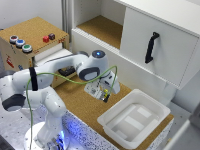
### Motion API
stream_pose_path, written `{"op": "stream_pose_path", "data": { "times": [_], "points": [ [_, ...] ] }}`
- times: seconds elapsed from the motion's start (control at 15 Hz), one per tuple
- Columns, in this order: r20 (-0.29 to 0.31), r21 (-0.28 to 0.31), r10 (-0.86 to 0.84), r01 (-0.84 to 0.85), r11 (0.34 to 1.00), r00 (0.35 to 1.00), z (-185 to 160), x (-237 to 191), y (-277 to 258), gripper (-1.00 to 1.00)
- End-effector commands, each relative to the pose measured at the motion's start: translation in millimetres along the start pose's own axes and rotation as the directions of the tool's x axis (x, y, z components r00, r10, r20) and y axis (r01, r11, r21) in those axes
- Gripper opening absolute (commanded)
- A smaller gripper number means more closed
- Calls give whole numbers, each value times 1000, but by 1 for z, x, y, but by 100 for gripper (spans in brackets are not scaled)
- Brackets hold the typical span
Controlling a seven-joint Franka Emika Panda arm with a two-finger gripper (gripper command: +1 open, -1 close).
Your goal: Store the yellow object in the box
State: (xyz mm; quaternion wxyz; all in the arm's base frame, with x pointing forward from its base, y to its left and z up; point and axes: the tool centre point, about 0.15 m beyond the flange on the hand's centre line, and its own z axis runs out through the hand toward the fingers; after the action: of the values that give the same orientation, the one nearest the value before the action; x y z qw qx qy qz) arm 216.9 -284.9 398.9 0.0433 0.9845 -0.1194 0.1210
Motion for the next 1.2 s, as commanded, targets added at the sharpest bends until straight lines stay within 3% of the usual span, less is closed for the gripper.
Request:
{"op": "stream_pose_path", "data": {
  "times": [0.0, 0.2, 0.53, 1.13],
  "points": [
    [46, -67, 138, -135, 989, 989, 10, 7, 15, -100],
    [76, -56, 292, -288, 956, 953, 46, 8, 27, -100],
    [97, -36, 393, -391, 920, 914, 99, 36, 55, -100],
    [59, 32, 480, -482, 875, 875, 173, 80, 80, -100]
  ]
}}
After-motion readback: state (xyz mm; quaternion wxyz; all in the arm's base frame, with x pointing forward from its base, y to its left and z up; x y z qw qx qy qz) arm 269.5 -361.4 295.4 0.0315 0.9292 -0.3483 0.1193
